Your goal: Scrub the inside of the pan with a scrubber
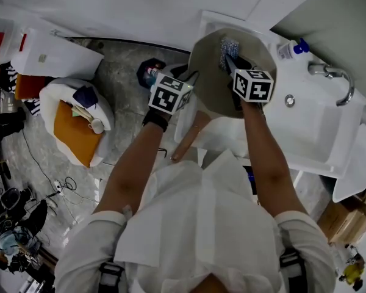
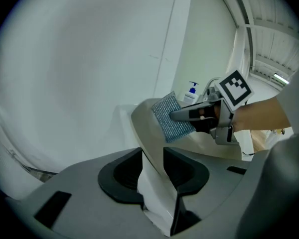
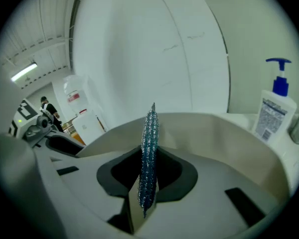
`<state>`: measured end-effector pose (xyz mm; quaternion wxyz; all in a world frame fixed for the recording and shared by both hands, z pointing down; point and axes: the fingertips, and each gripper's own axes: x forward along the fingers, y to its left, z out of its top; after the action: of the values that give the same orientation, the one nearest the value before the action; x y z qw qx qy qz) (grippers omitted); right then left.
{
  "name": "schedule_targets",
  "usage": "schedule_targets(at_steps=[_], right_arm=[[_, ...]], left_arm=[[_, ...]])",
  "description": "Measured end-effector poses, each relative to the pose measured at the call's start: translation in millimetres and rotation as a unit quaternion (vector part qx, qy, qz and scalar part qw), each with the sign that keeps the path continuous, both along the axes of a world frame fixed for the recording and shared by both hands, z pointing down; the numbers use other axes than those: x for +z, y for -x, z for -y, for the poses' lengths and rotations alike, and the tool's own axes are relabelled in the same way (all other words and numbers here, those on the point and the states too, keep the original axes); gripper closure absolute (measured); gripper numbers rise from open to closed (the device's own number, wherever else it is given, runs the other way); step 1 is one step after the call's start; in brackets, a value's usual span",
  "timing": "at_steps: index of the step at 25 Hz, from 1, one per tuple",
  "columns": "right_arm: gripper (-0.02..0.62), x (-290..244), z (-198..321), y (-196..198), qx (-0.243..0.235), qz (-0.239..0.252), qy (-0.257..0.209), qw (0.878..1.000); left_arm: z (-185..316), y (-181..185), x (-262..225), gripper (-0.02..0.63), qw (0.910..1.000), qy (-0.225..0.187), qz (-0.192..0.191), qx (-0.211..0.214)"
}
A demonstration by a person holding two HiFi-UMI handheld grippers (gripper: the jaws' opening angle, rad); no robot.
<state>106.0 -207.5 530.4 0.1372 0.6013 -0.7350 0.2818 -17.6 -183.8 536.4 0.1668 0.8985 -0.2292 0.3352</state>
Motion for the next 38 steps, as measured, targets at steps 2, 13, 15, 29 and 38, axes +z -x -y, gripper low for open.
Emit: schedule_targets(at_steps=[2,13,15,29,38], right_arm=[[0.534,-0.5,8.8,-23.7,0.032,-0.02,0.002,0.999],[0.535,-1.7,26.2,53.5,-0.07,0.006,0.002,0.997],[0.535,-0.5,17.1,79.3,-0.123,0.038,0.019,0.992],[0.537,1.9,50.9,13.1,-0.018,0.006,0.03,0.999],[0.537,2.7,20.0,103.6,-0.182,0.093,0.075,0.976]], left_arm=[[0.0,-0.7,0.0,0.466,1.0,0.001,0.001,0.002],[2.2,-0.9,-1.8,0.456,0.9999,0.003,-0.012,0.005],[2.5,-1.0,-1.9,0.456,0.9999,0.004,-0.013,0.006],[3.5,-2.2,-2.0,0.46,0.9997,0.01,-0.02,0.002],[3.8,-1.3,-3.1,0.462,0.9997,0.012,-0.019,0.004]])
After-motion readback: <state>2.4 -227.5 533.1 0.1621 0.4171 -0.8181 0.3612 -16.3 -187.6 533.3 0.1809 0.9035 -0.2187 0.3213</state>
